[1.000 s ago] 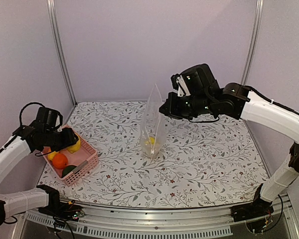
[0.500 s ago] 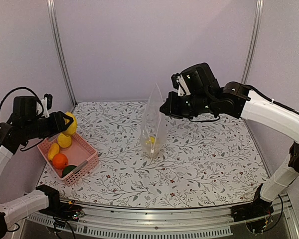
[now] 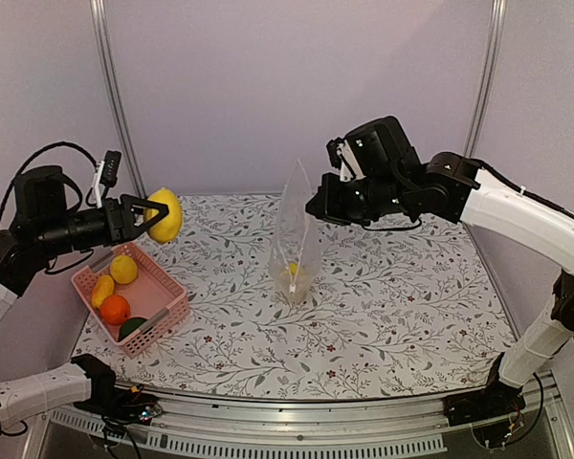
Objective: Place the food in the zip-top bag and seal the zipper
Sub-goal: Place the fake fruit in the zipper food storage bag.
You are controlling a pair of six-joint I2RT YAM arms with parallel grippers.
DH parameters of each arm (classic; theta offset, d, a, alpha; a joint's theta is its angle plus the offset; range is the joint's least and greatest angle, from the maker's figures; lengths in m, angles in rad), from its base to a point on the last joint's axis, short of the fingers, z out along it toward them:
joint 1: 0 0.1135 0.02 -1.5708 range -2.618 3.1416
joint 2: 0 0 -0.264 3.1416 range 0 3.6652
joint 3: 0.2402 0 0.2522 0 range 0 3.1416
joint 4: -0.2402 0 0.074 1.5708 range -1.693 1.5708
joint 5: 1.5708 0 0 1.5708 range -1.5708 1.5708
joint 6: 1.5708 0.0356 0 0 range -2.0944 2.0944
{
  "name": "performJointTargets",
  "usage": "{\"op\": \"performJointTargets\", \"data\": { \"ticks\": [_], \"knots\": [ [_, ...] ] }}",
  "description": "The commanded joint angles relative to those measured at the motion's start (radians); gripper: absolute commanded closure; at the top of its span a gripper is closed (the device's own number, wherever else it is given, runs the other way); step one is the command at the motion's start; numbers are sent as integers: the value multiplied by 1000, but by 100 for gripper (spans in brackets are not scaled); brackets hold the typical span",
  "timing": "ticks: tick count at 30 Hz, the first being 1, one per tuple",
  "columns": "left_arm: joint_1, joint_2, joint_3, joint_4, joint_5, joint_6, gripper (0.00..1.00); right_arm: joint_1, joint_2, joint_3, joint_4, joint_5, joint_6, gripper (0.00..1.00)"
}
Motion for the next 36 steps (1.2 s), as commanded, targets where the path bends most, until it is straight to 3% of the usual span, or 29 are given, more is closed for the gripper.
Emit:
{"op": "performJointTargets", "data": {
  "ticks": [1,13,19,24,28,36],
  "knots": [
    [-110,29,22,152,58,-23,50,-8,23,38,-19,16,-12,100],
    [-514,339,165,388,-58,7,50,-8,24,35,-20,17,-8,100],
    [-538,476,153,608,-48,-91,50,-8,19,32,-18,11,-10,100],
    [-542,550,156,662,-64,-107,51,-7,6,30,-19,8,-14,100],
    [-542,581,166,652,-89,-88,50,-8,-1,30,-19,9,-16,100],
    [-539,618,187,473,-238,-23,50,-8,-14,27,-20,12,-19,100]
  ]
}}
